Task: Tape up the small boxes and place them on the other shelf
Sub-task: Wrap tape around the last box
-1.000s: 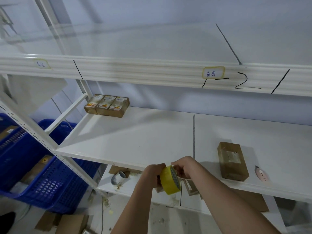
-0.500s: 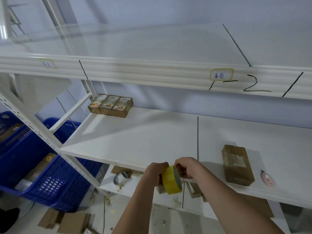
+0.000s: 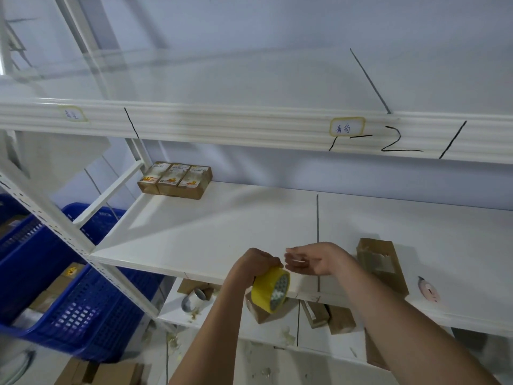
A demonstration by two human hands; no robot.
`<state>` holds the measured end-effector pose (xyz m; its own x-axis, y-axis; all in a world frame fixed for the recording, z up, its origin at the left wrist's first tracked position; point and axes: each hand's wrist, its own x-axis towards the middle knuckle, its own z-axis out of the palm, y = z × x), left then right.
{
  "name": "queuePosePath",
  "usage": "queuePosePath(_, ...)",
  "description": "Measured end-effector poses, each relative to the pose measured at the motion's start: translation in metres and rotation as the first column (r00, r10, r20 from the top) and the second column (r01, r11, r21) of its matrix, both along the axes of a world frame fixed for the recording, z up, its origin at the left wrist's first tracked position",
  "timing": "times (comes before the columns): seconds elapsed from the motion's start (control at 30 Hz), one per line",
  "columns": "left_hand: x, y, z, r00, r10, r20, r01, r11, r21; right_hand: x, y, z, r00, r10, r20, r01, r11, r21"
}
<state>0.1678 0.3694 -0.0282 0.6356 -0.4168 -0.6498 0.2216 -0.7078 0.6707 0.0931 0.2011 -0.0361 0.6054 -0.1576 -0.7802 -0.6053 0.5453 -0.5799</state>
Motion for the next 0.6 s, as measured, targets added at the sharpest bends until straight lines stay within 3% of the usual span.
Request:
queuePosePath(0.13,0.002,-0.014,0.016,0.983,-0.17,0.073,0.165,0.984,0.072,-0.022,-0.021,0.022,0.999,0.006,0.038,-0.002,0.995,-0.096)
queuePosePath(0.27,-0.003,-0.036,0.02,0.95,-0.246,0.19,0.225,0.966,0.126,-0.05,-0.04,0.045,0.998,-0.015,0.06,0.034,0.945,-0.324)
queuePosePath(0.47,-0.013,-0.065,0.02,0.926,-0.291,0.24,0.329,0.934,-0.137,-0.094,-0.076,0.056,0.976,-0.191,0.105,0.214,0.93,-0.298)
queuePosePath(0.6,-0.018,-0.086,0.019,0.908,-0.33,0.258,0.381,0.906,-0.183,-0.121,-0.1,0.06,0.961,-0.231,0.153,0.267,0.92,-0.286)
